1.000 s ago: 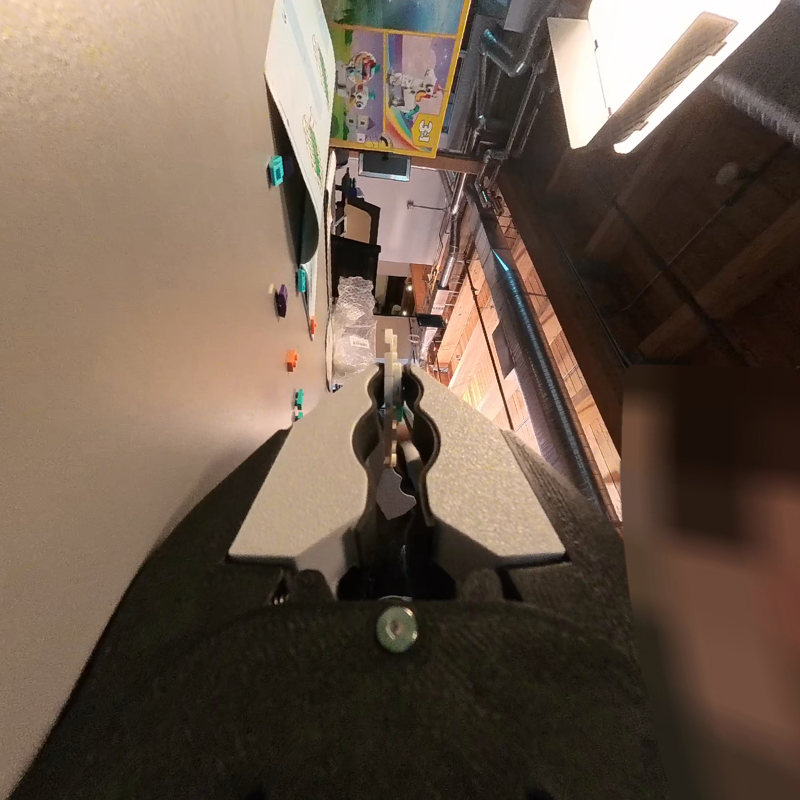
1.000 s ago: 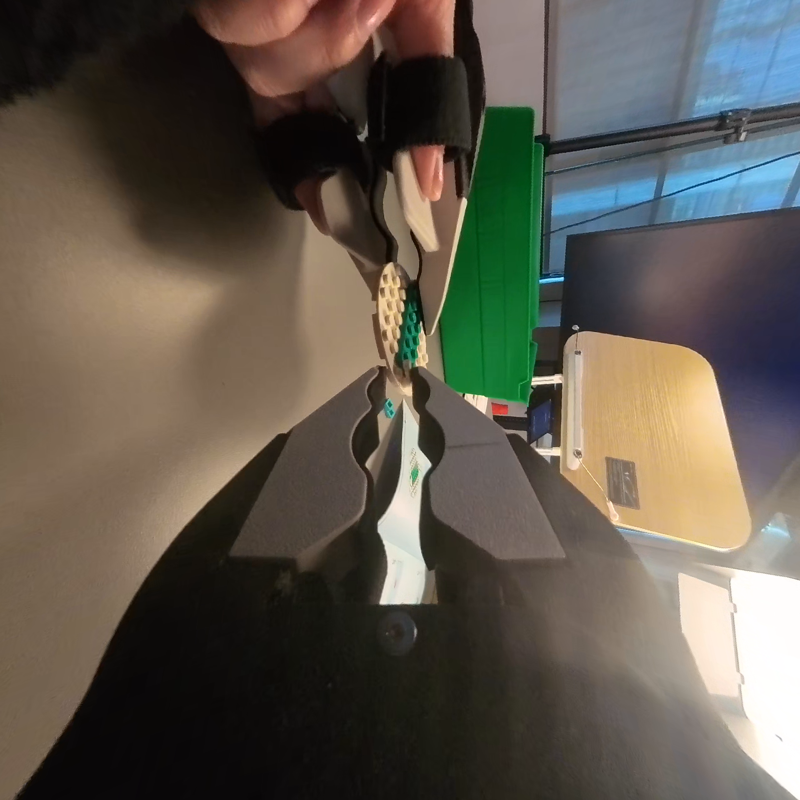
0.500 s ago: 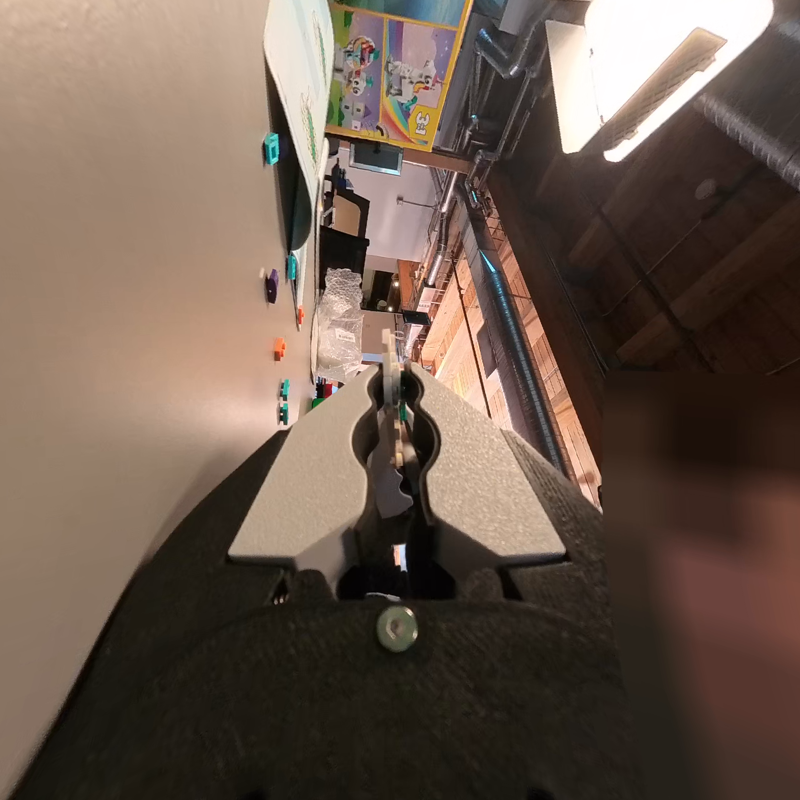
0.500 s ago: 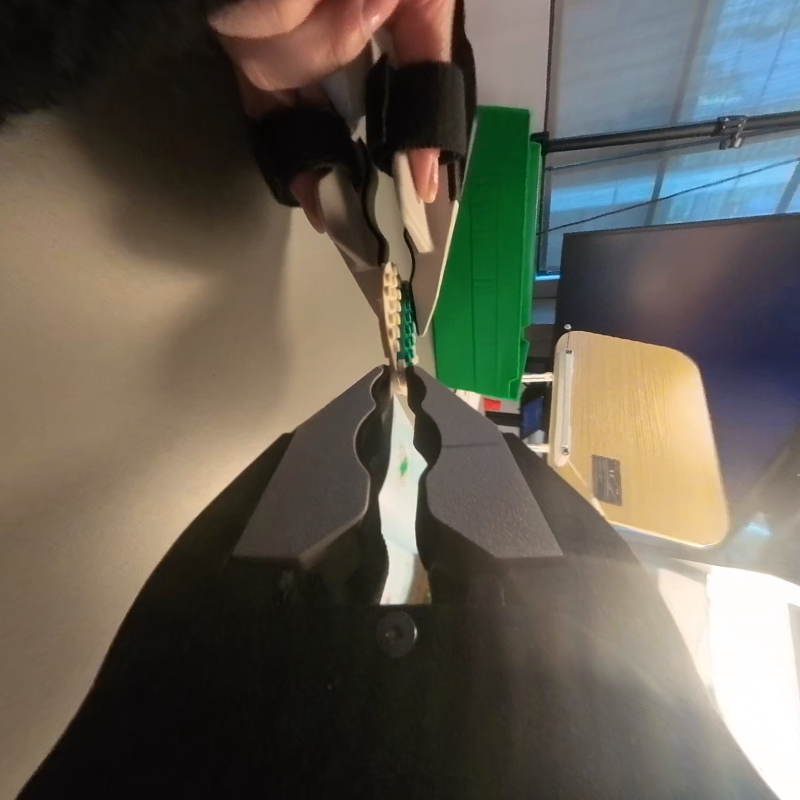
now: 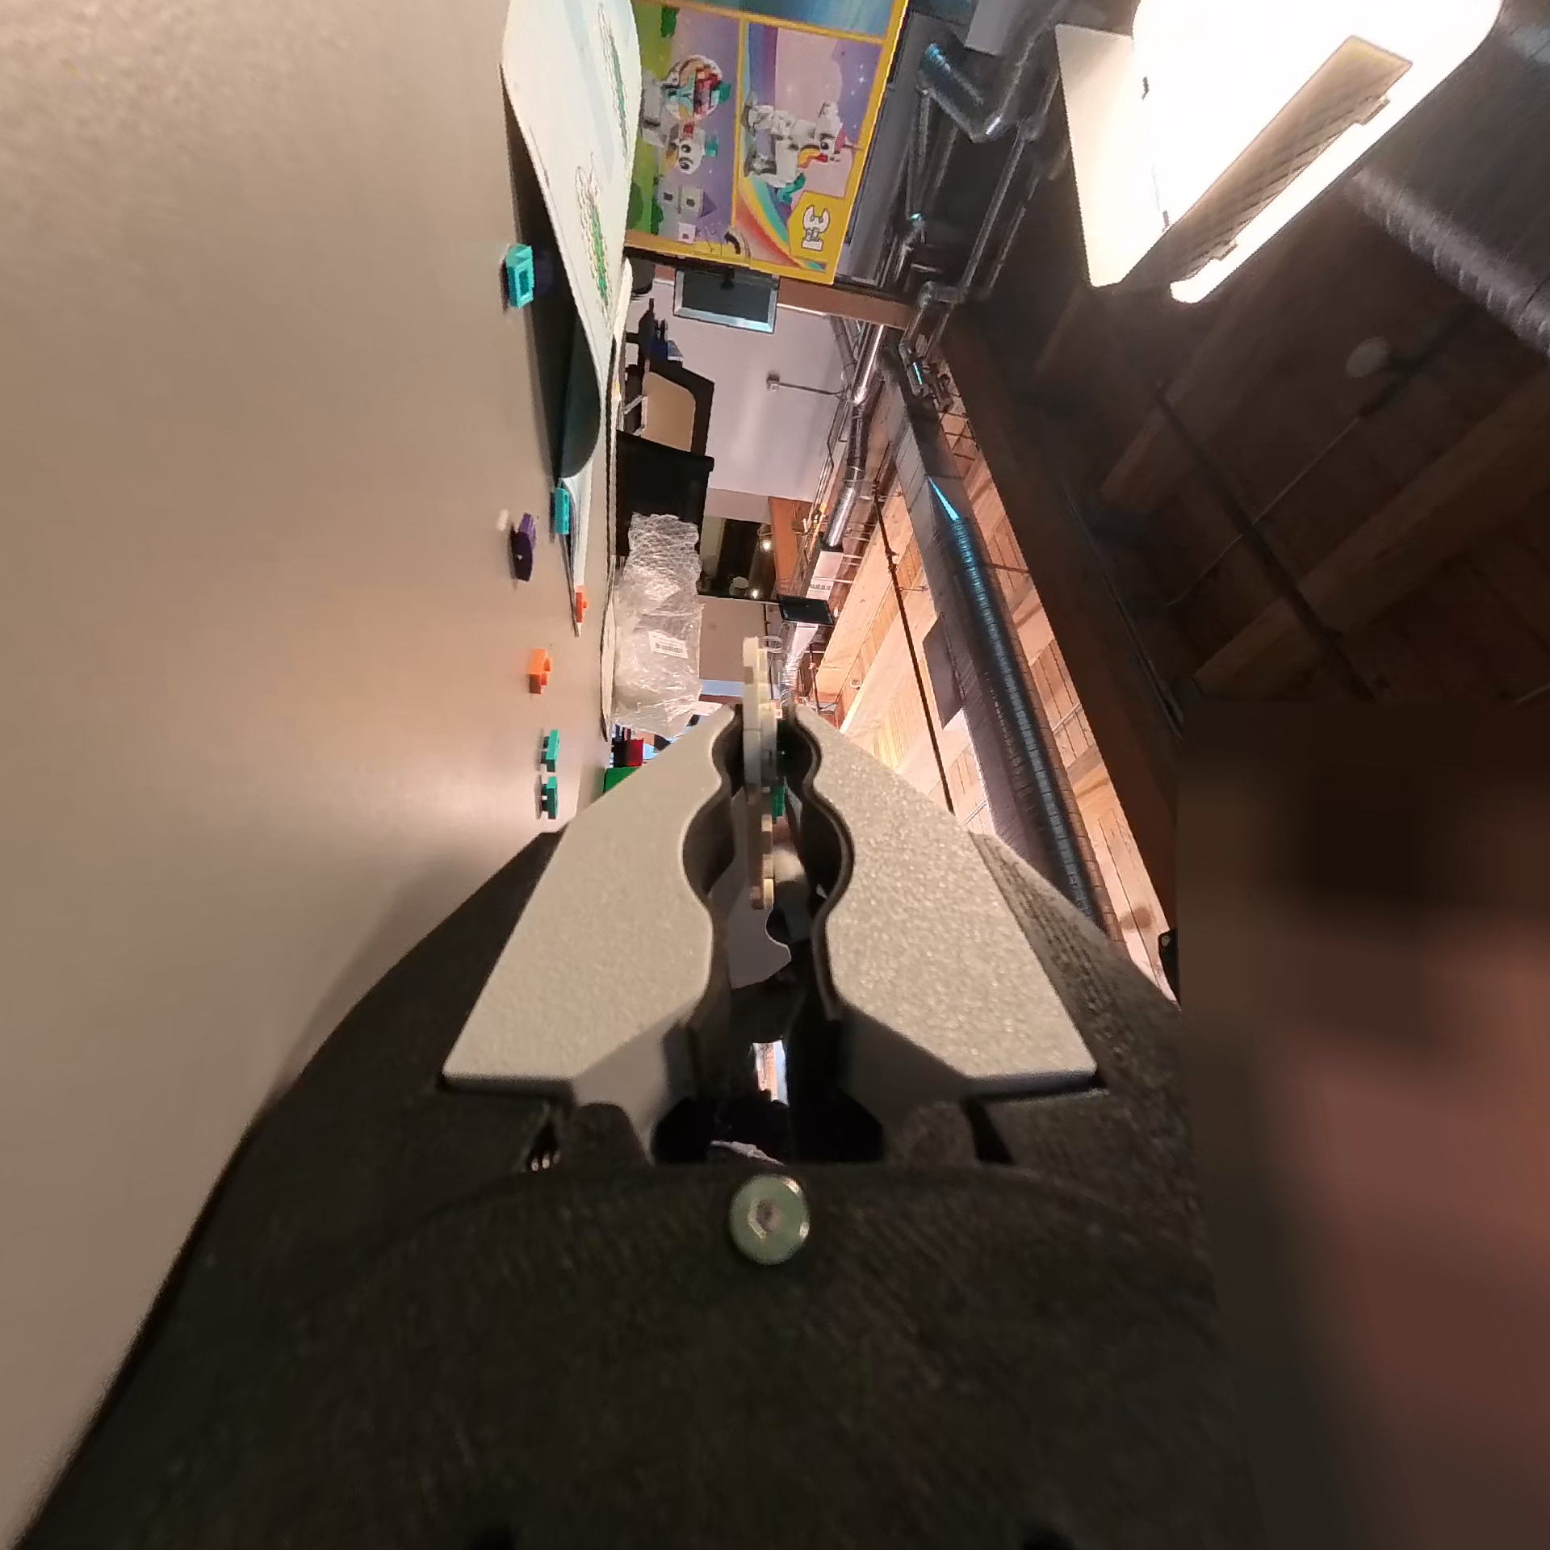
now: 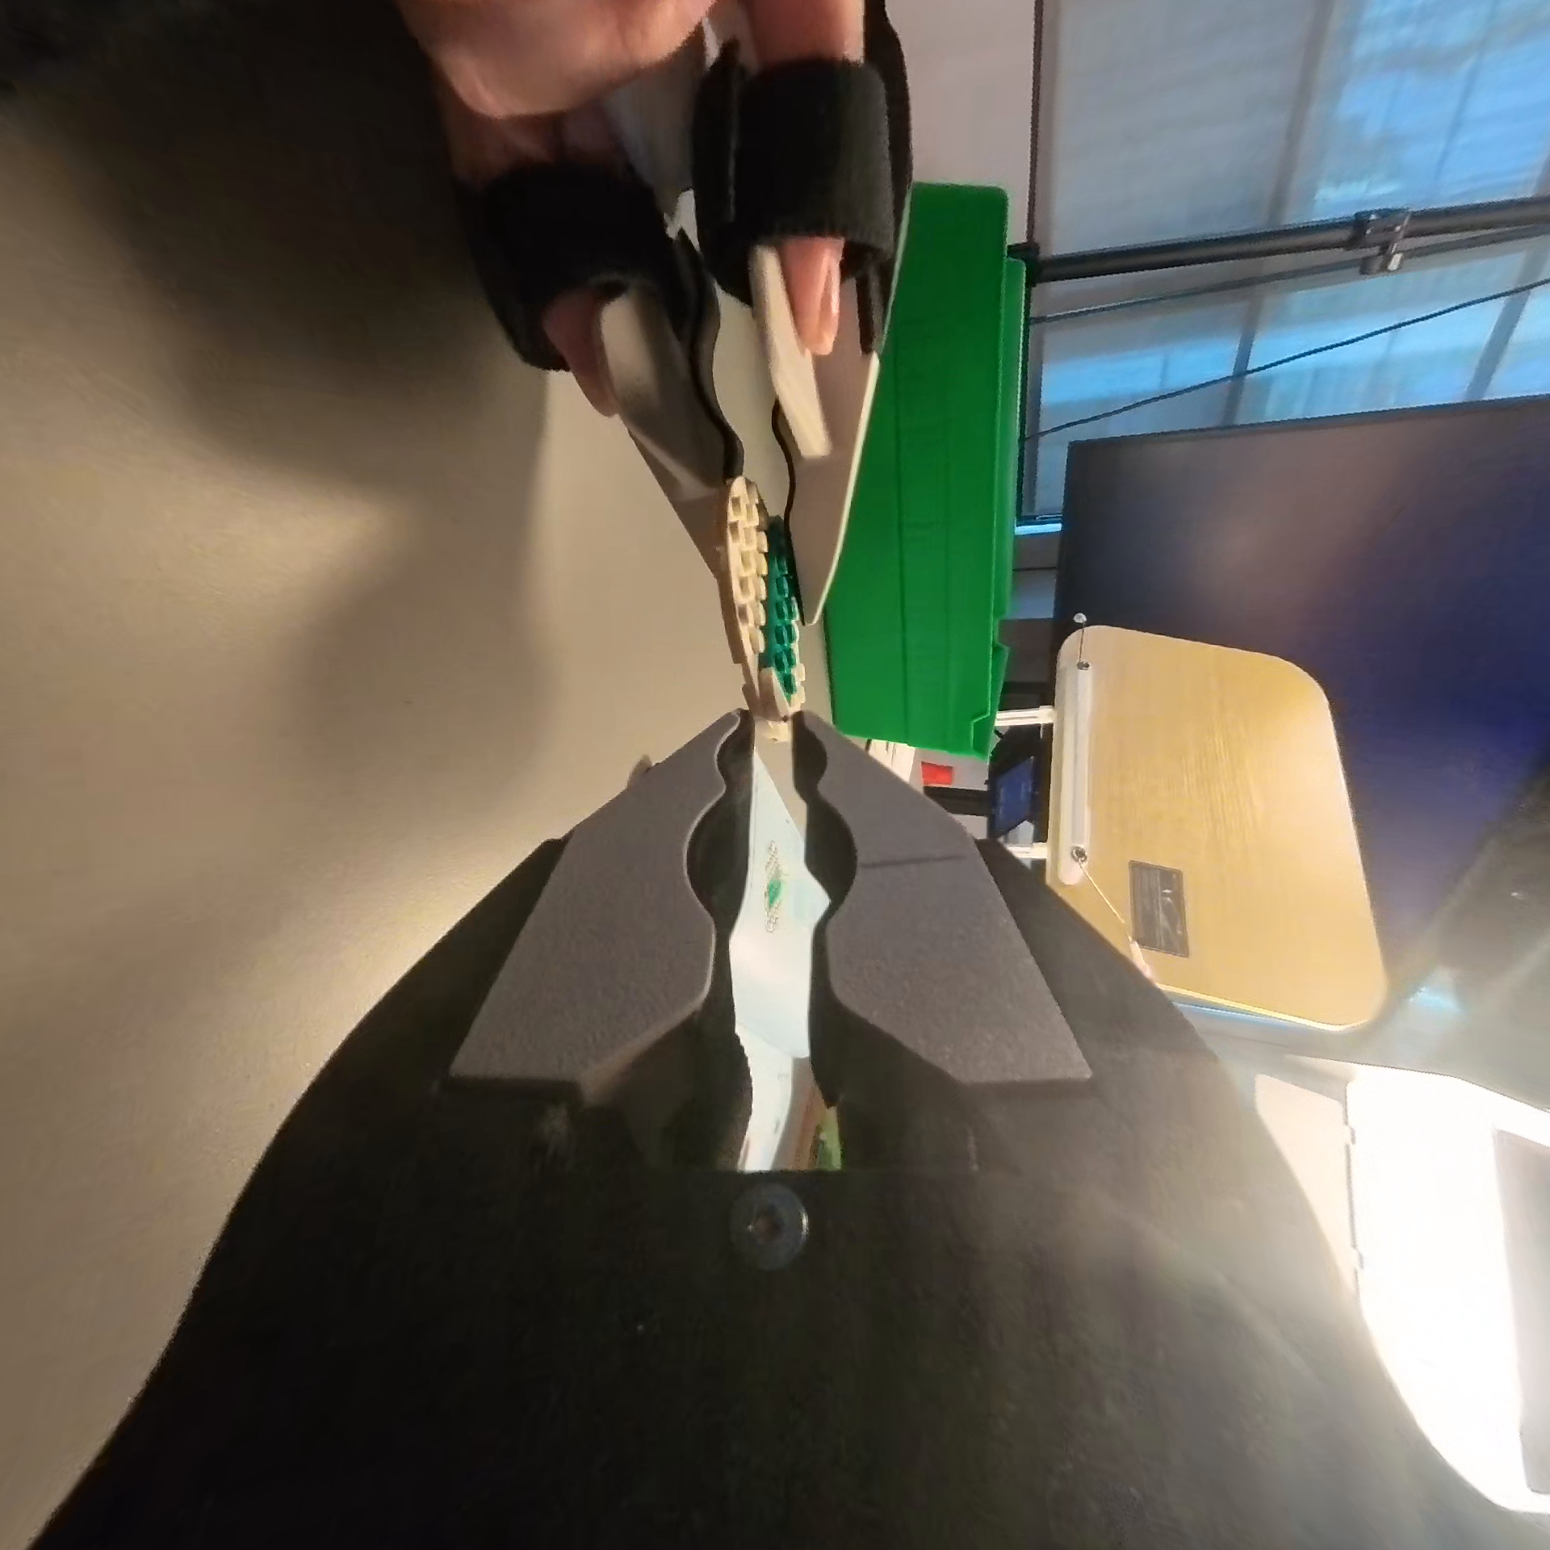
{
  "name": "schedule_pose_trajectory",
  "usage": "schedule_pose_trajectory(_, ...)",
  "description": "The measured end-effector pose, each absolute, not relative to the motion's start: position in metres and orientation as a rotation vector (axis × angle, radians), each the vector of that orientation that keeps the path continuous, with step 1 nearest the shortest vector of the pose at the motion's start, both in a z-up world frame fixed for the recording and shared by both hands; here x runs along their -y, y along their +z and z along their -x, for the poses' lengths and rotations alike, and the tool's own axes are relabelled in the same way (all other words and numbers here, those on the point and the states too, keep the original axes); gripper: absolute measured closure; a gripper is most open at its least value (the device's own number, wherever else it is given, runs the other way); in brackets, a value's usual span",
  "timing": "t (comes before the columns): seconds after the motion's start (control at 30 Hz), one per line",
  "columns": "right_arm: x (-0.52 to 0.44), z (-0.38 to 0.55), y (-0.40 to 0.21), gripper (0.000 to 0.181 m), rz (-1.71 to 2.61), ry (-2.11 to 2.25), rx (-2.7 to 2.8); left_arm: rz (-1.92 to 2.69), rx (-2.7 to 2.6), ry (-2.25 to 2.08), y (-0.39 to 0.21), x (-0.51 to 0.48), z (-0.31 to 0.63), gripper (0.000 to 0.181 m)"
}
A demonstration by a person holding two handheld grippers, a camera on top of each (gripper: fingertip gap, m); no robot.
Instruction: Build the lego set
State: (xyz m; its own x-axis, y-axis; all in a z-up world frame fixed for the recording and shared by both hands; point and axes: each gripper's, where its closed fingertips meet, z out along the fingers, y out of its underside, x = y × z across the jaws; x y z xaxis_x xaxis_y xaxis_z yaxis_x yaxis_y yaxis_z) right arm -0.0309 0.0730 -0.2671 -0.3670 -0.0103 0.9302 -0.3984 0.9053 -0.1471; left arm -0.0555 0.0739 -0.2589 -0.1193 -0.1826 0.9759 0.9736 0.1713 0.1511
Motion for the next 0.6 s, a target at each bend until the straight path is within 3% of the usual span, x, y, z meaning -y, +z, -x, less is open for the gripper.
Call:
schedule_pose_trajectory(0.13,-0.0739,0.0319,-0.2645,0.165,-0.309,0.414,1.898,0.887,1.265,-1.240,-0.2598,-0.0757,0.0556,0.174)
schedule_pose_trajectory(0.23,-0.0724,0.0296,-0.2666,0.175,-0.342,0.409,1.908,0.877,1.261,-1.249,-0.2583,-0.0766,0.0558,0.174)
schedule_pose_trajectory(0.47,-0.0732,0.0294,-0.2657,0.177,-0.307,0.412,1.938,0.882,1.273,-1.257,-0.2599,-0.0760,0.0572,0.173)
schedule_pose_trajectory(0.57,-0.0740,0.0294,-0.2657,0.172,-0.202,0.551,1.982,0.913,1.231,-1.250,-0.2608,-0.0754,0.0580,0.174)
schedule_pose_trajectory(0.6,-0.0749,0.0291,-0.2618,0.158,-0.116,0.645,2.003,0.971,1.193,-1.206,-0.2604,-0.0745,0.0577,0.174)
